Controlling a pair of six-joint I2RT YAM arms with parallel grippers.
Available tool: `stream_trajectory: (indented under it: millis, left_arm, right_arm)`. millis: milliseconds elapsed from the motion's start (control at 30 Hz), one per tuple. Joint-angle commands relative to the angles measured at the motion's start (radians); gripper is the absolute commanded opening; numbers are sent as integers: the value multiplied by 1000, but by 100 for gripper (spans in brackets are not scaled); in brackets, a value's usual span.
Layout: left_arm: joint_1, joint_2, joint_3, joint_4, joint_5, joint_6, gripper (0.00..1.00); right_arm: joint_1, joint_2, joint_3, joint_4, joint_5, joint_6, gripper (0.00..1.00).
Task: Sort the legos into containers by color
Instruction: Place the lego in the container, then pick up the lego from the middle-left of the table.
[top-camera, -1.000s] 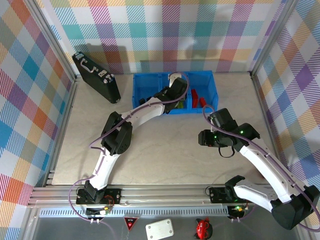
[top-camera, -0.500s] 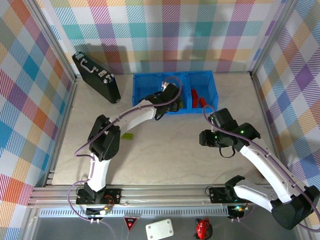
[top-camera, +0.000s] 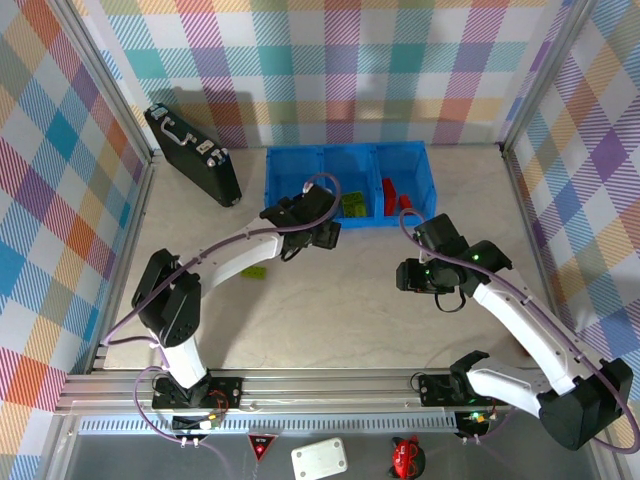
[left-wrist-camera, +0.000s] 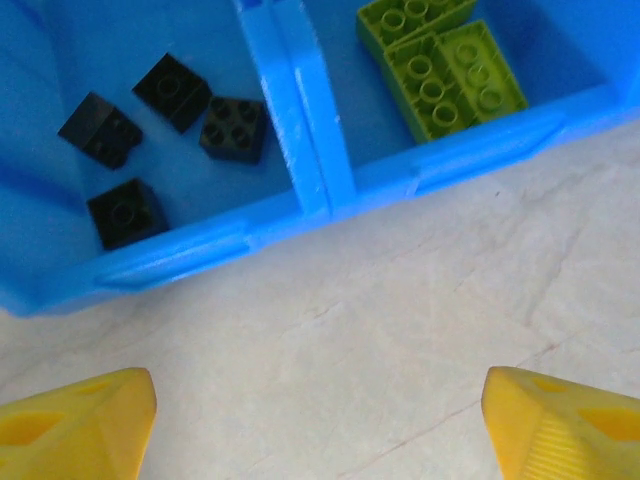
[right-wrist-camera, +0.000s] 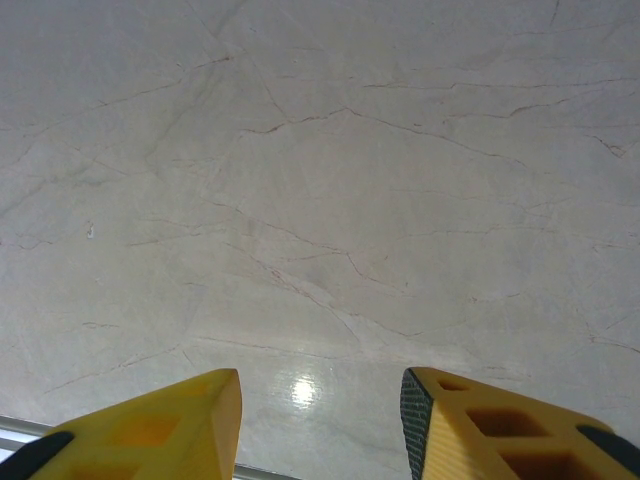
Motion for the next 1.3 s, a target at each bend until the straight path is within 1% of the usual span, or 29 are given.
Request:
stream_trajectory:
  millis: [0, 167, 233, 467, 533, 633, 733, 933, 1100, 1267]
  left_arm:
    - [23, -82, -57, -24, -22, 12, 86]
    - [65, -150, -170, -28, -55, -11, 88]
    - [96, -175, -225, -25, -59, -29, 88]
    - [203, -252, -359, -18, -4, -59, 91]
    - [235, -267, -388, -13, 27, -65, 92]
    - [284, -244, -398, -39, 66, -79, 93]
    - [310, -202, -398, -54, 101, -82, 93]
    - [331, -124, -404, -51, 168, -80, 93]
    - [362, -89, -416, -44, 210, -72, 93]
    - [383, -64, -416, -50, 230, -40, 91]
  right_arm:
    - [-7, 9, 28, -1, -16, 9, 48]
    - [-7, 30, 37, 9, -28, 5, 48]
    - [-7, 41, 45, 11, -32, 1, 48]
    - [-9, 53, 51, 17, -41, -5, 48]
    - [-7, 54, 50, 17, -41, -6, 47]
    - [-7, 54, 49, 20, -45, -5, 47]
    - [-7, 55, 47, 22, -52, -1, 48]
    - [-7, 49, 43, 20, -56, 7, 47]
    - [-8, 42, 36, 17, -57, 9, 47]
    - [-7, 44, 32, 19, -60, 12, 48]
